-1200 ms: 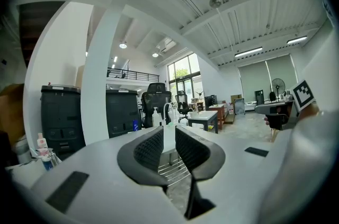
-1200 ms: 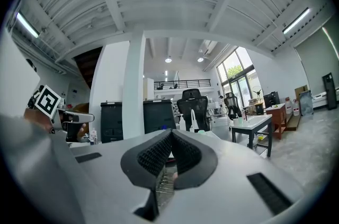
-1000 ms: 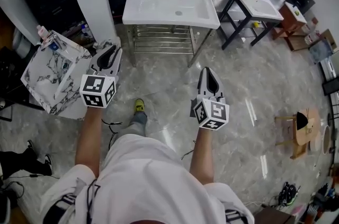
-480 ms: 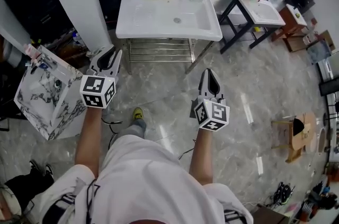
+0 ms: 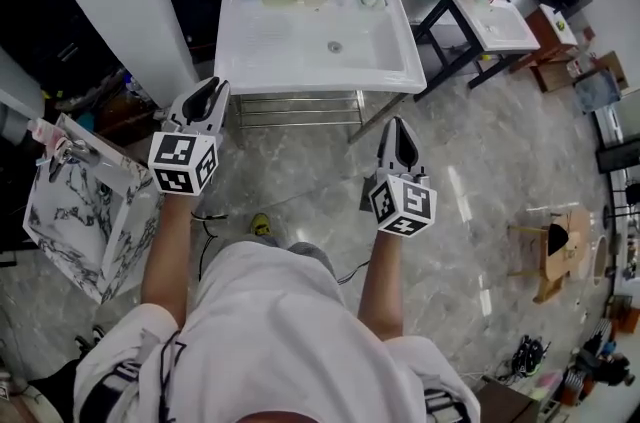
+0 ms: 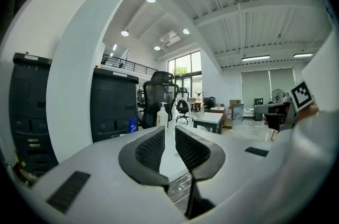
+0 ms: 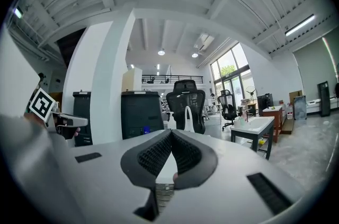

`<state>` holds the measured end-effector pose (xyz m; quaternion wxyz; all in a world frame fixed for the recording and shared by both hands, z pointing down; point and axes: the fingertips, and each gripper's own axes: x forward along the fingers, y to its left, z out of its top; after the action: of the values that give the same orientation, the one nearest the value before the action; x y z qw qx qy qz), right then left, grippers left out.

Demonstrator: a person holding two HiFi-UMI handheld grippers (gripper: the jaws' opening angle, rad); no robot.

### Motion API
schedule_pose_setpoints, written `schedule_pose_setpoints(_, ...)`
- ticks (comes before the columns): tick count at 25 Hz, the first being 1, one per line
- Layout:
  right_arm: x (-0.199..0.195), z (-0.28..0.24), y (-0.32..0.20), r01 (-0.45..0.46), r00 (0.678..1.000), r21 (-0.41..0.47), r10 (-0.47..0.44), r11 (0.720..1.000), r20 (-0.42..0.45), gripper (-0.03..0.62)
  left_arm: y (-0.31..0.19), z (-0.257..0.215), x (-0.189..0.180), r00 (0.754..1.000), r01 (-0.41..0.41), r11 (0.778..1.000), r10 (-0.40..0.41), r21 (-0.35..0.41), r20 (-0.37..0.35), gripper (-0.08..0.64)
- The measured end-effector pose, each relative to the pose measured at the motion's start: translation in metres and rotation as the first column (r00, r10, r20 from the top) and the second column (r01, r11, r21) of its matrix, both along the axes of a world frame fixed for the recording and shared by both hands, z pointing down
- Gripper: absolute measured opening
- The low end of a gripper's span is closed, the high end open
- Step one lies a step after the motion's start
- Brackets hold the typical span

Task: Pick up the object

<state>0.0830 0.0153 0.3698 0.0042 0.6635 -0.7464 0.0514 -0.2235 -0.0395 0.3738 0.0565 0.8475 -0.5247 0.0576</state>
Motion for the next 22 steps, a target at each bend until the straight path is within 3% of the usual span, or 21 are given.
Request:
schedule_pose_setpoints(14, 0.013, 0.020, -0.084, -0.027, 1.000, -0.019, 0.027, 0.999, 0.016, 0.008, -0.089, 0.016, 0.017, 0.999, -0.039, 0.999, 0.040, -0.018, 0.019, 0.064)
schedule_pose_setpoints(22, 0.043, 0.034, -0.174, -0.006, 0.998, -0.023, 0.008, 1.000, 0.056, 0.008, -0.168, 0.027, 0.045, 0.998, -0.024, 0.999, 0.026, -0.034, 0.050, 0.064)
